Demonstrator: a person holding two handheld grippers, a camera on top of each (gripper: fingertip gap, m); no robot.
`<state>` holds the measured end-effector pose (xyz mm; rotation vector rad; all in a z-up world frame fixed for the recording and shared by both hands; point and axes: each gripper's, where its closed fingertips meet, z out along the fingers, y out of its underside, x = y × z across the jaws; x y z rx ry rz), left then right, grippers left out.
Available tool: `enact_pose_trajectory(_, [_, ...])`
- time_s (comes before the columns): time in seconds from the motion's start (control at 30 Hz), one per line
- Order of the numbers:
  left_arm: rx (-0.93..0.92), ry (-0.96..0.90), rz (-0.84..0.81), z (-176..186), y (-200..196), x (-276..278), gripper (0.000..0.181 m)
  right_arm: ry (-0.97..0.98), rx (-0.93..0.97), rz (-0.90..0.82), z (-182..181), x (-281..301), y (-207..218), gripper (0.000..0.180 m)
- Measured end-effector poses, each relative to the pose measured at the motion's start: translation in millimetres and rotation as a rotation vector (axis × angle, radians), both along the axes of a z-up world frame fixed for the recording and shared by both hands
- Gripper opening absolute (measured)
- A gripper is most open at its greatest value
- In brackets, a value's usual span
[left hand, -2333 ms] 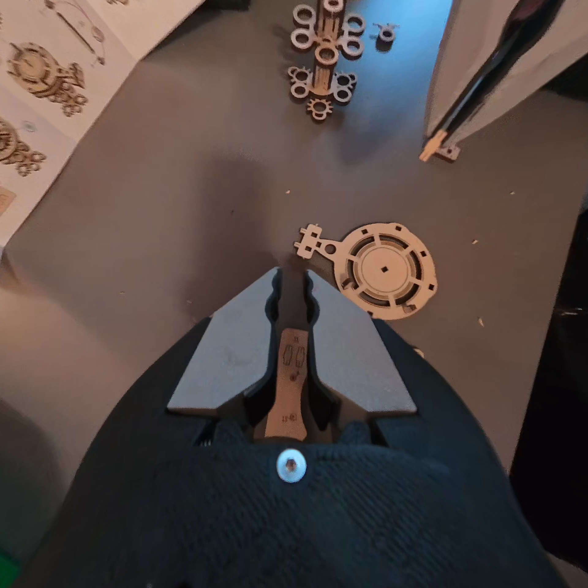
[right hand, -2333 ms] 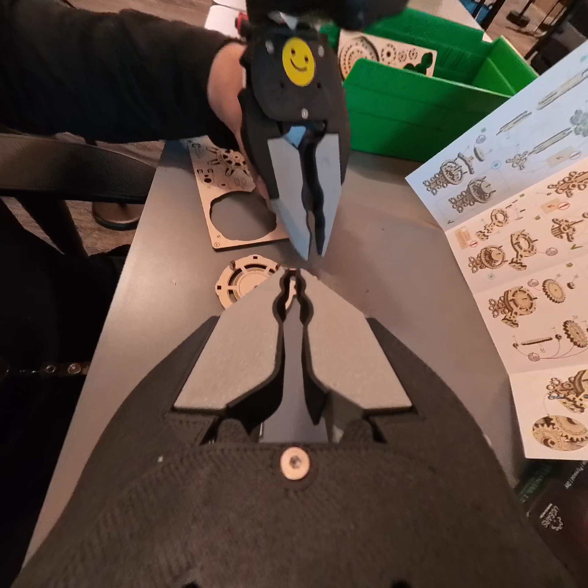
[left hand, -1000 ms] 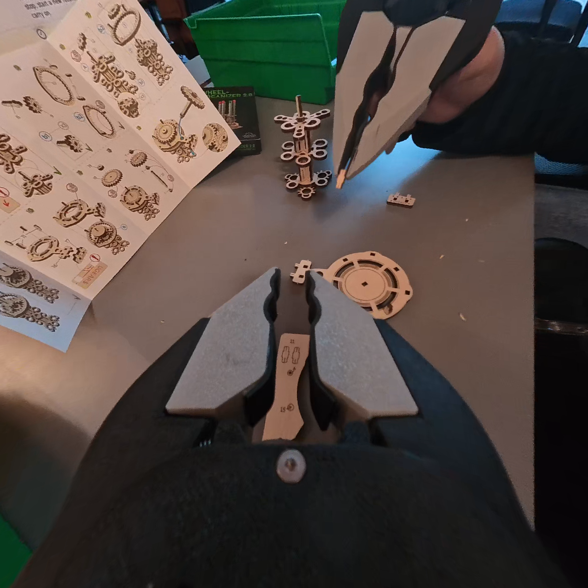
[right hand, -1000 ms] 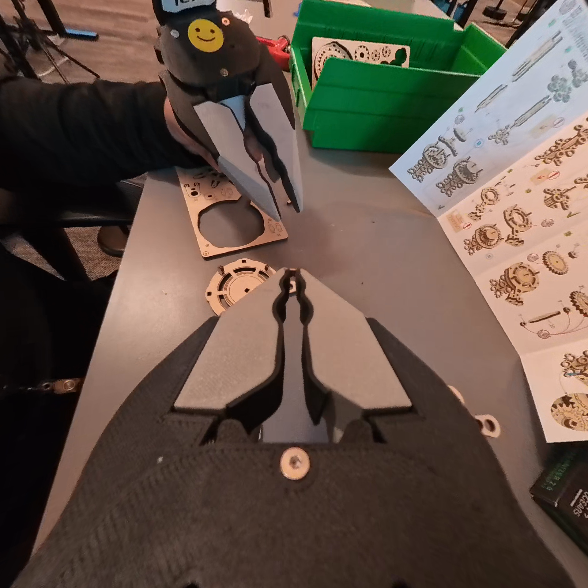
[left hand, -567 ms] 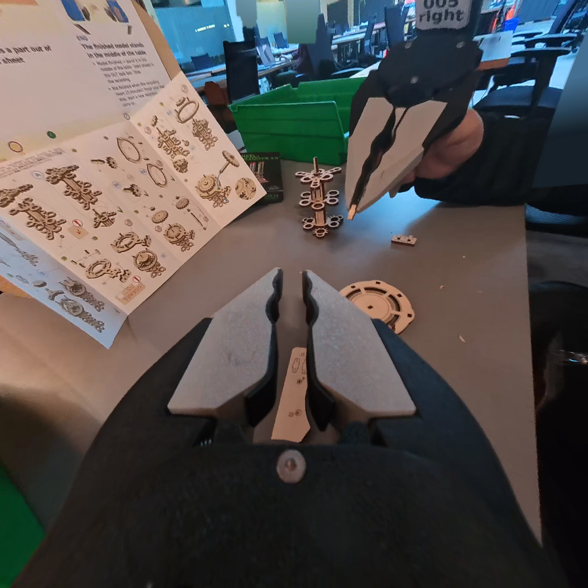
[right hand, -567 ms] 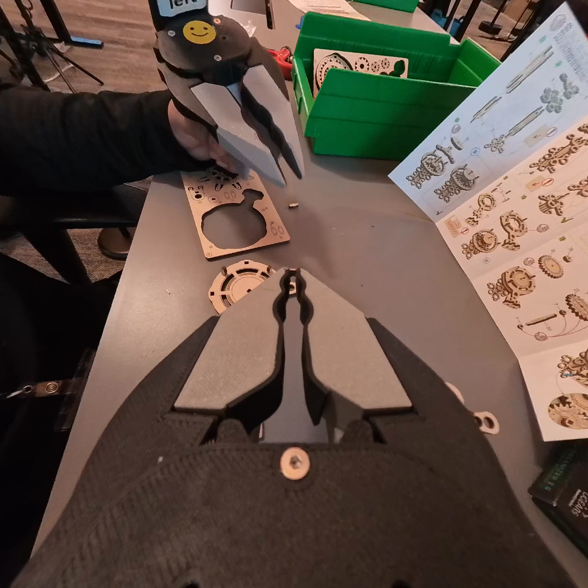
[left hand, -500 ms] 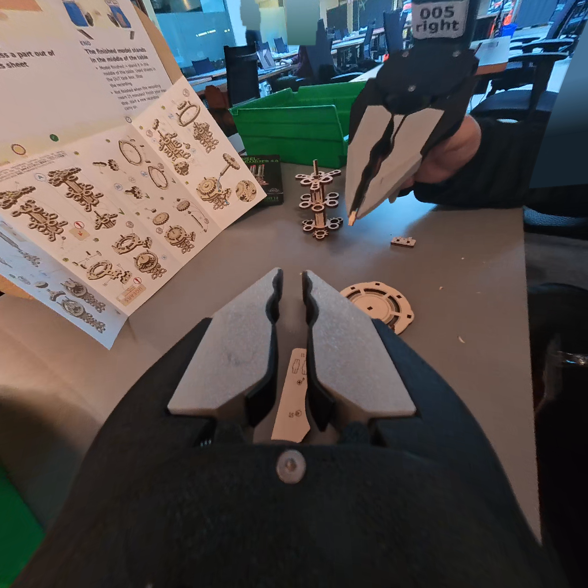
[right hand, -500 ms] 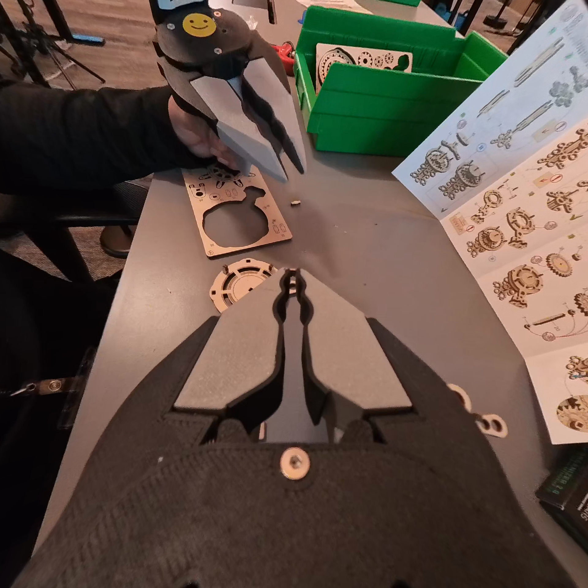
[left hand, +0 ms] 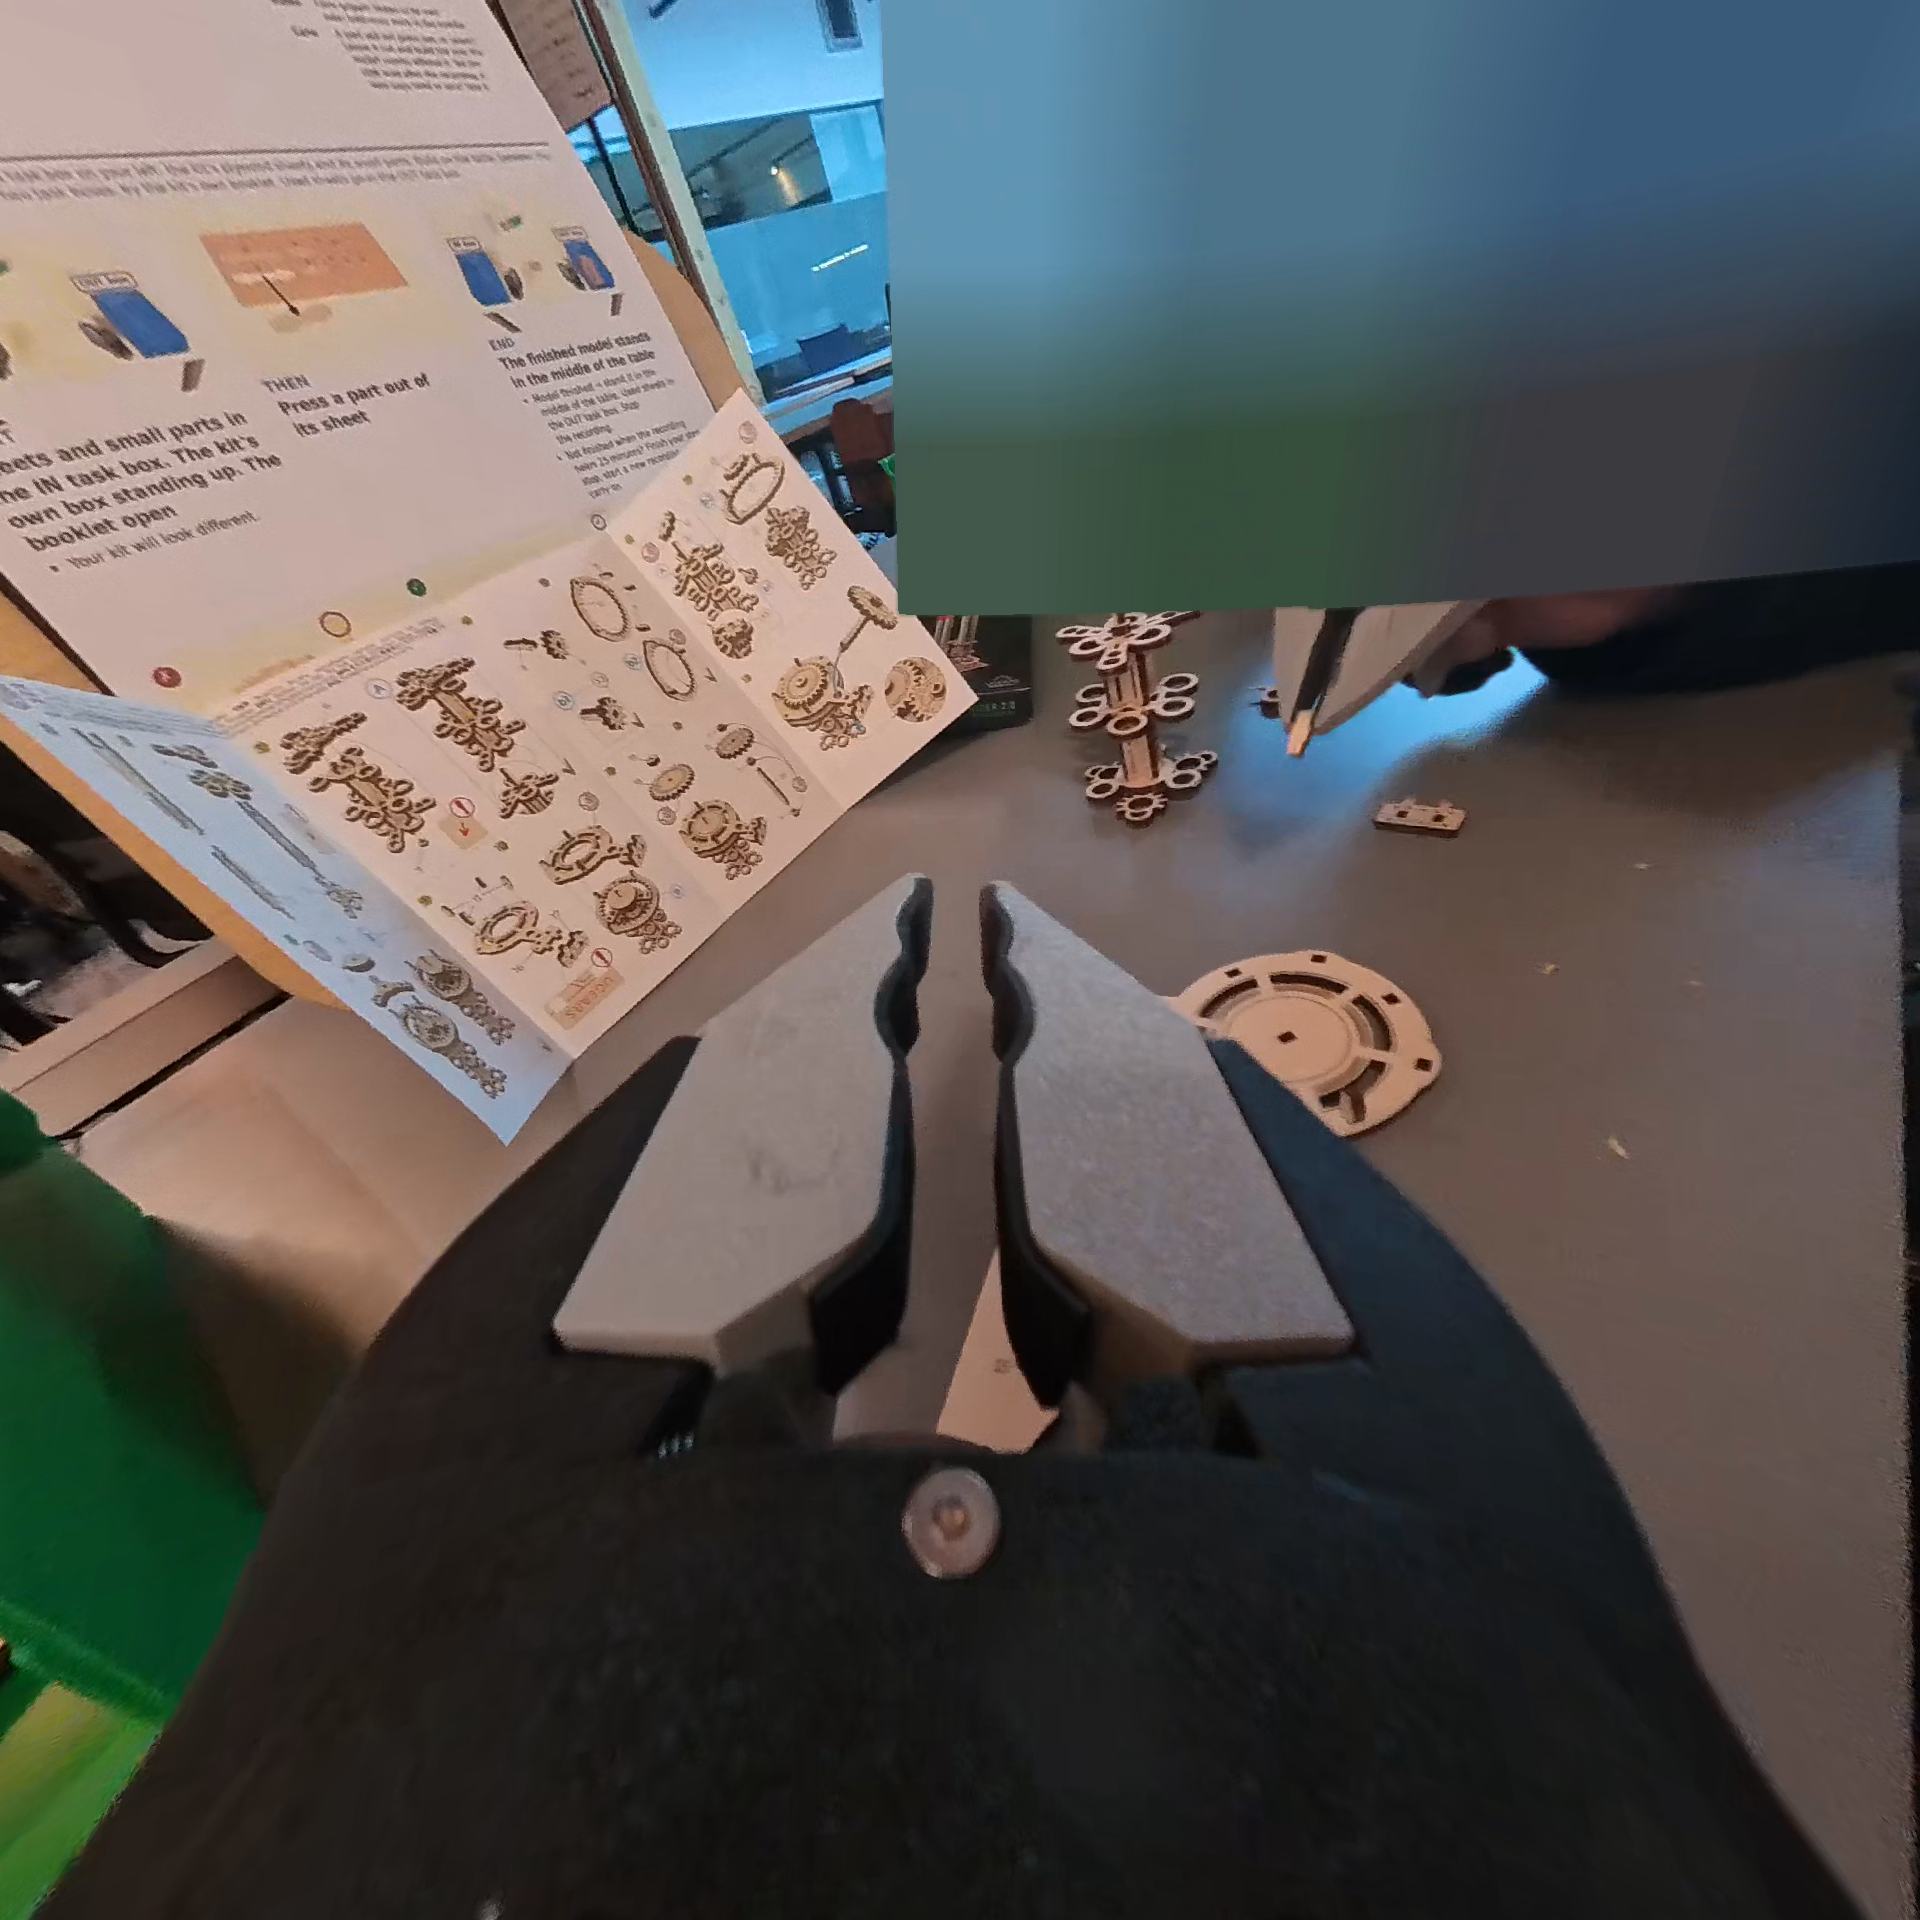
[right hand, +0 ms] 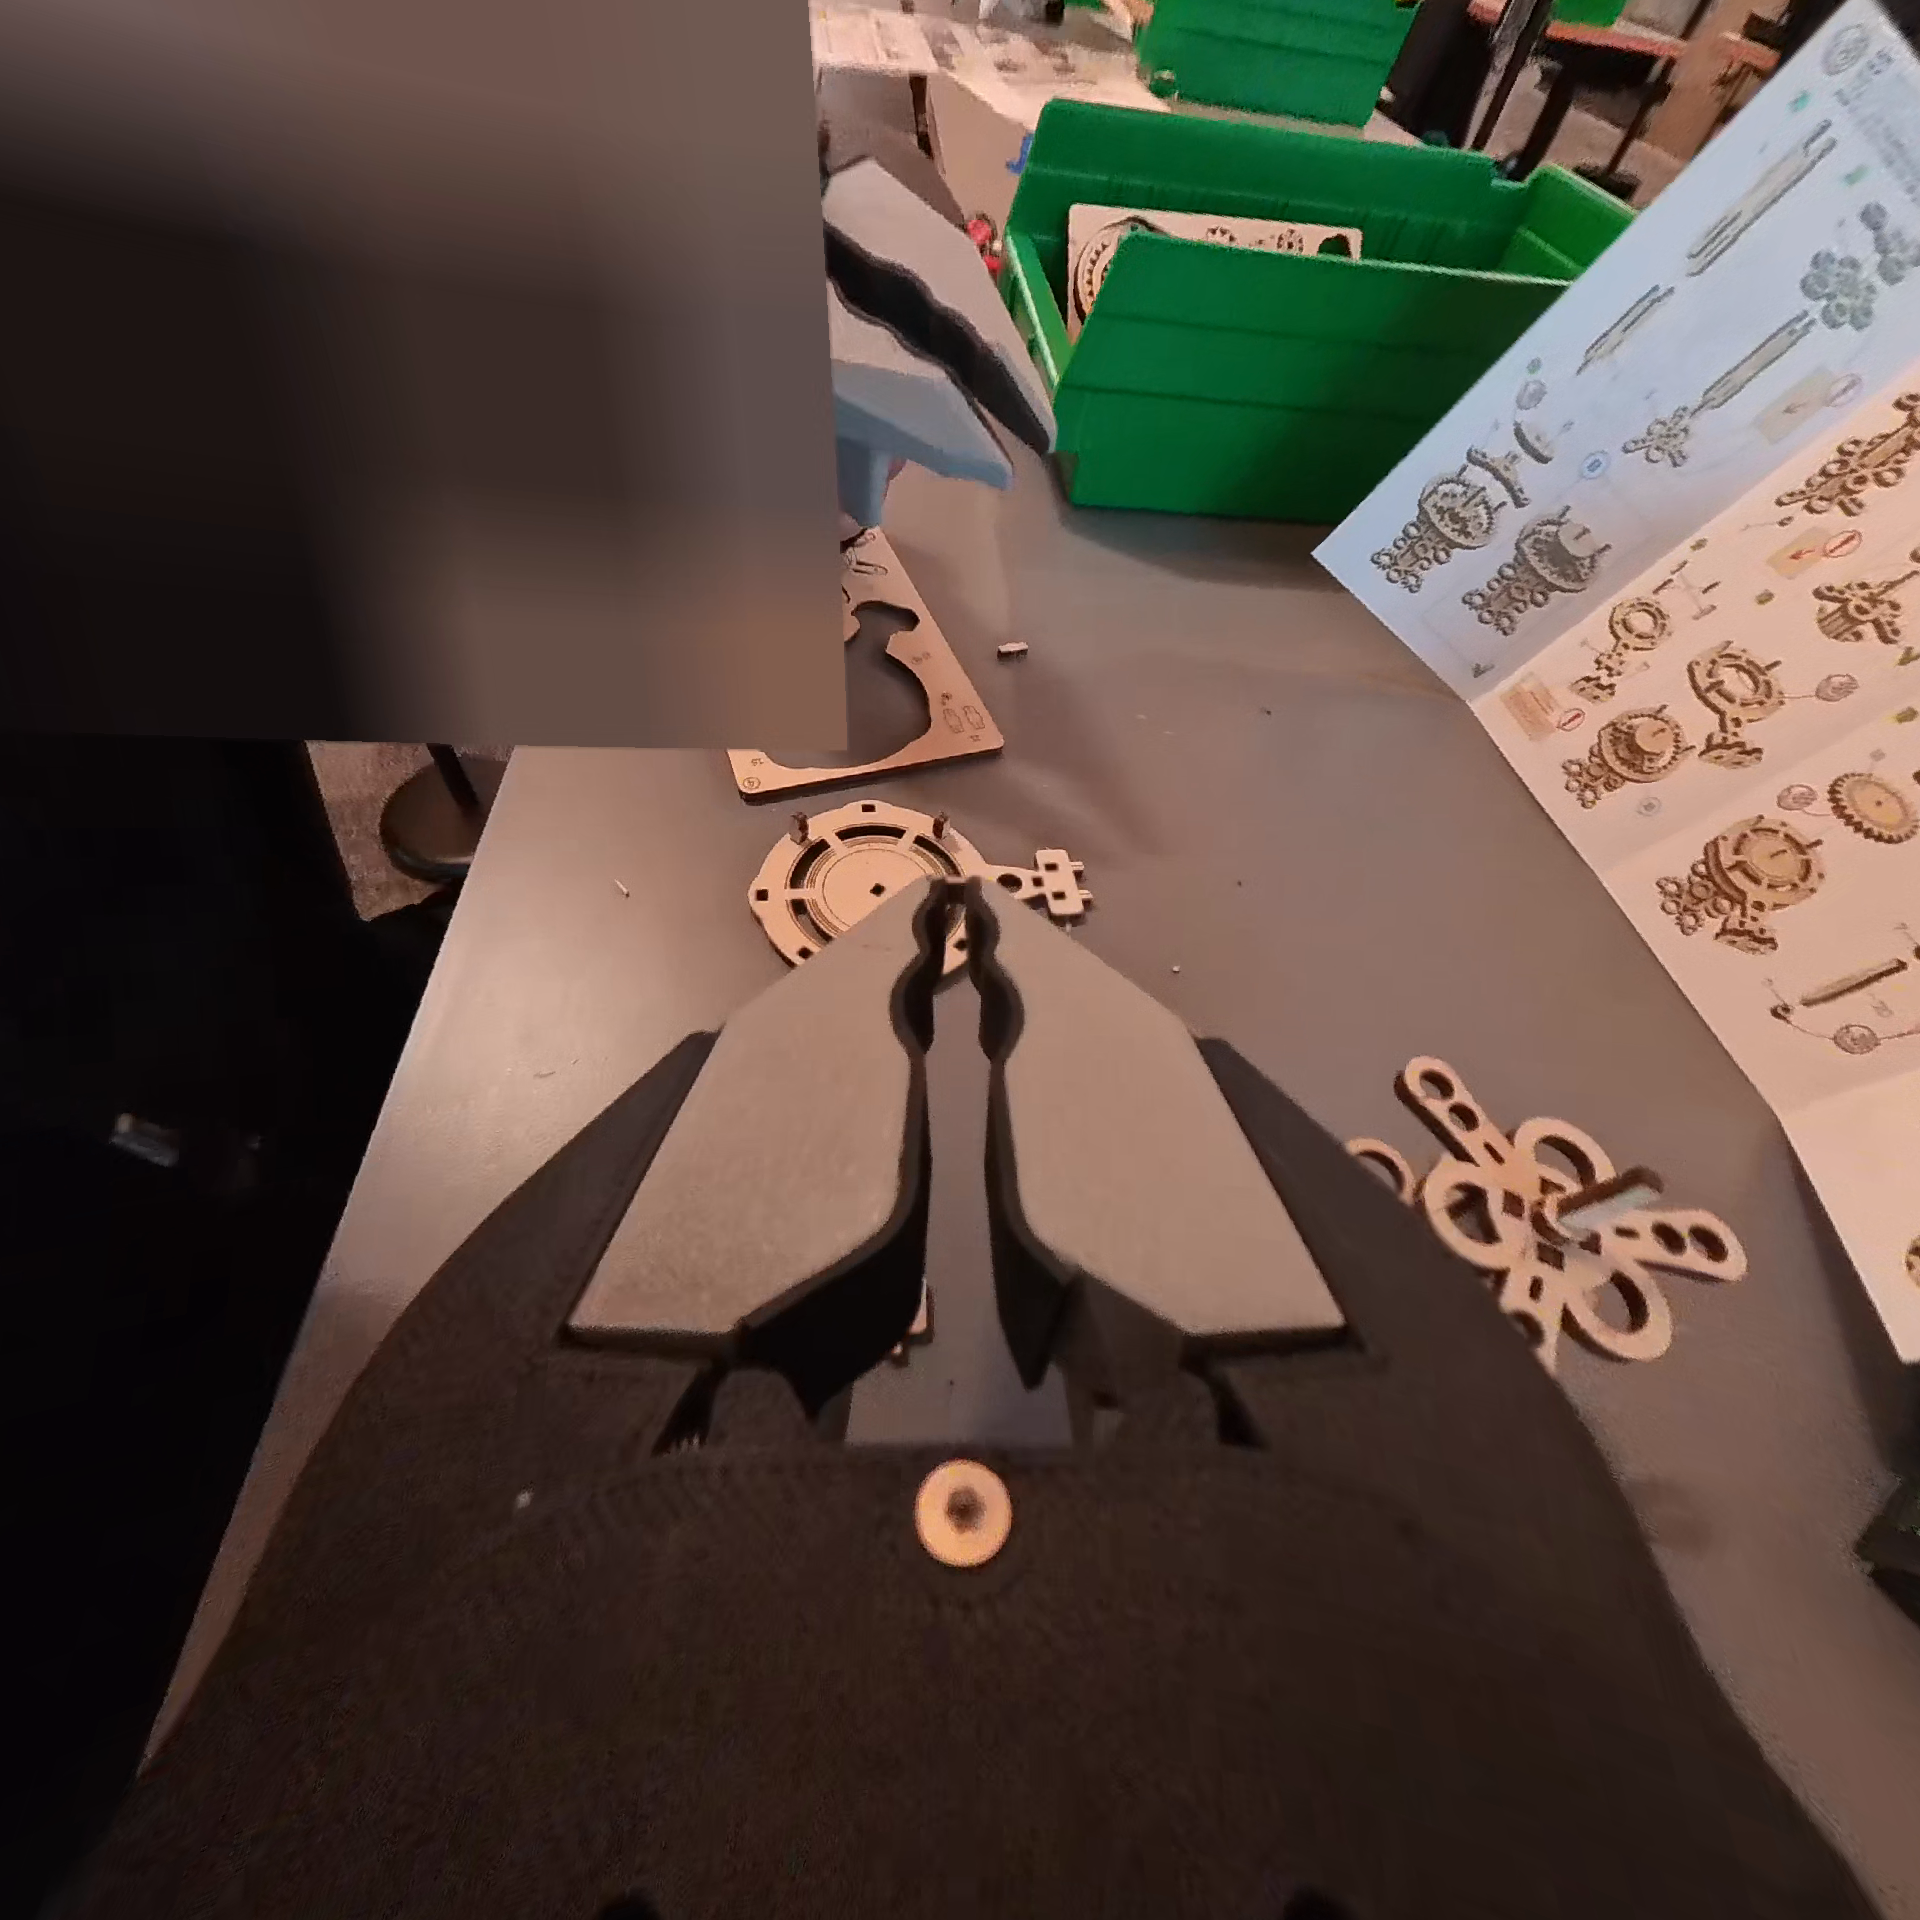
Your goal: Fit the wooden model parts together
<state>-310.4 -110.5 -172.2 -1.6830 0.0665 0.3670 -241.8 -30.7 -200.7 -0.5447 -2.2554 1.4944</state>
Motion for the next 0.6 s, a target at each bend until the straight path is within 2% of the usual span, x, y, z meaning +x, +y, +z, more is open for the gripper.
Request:
enact_pose_trajectory(0.3, [-0.001,0.075,0.154,1.5,-7.4,-22.7,0.003,-0.023,-0.053,-0.013,-1.6,-4.7,1.6,0.0])
enact_pose_trajectory(0.6, [0.026,0.117,0.201,6.1,-15.6,-32.5,0.002,-0.055,-0.013,-0.006,-11.2,-8.3,5.9,0.0])
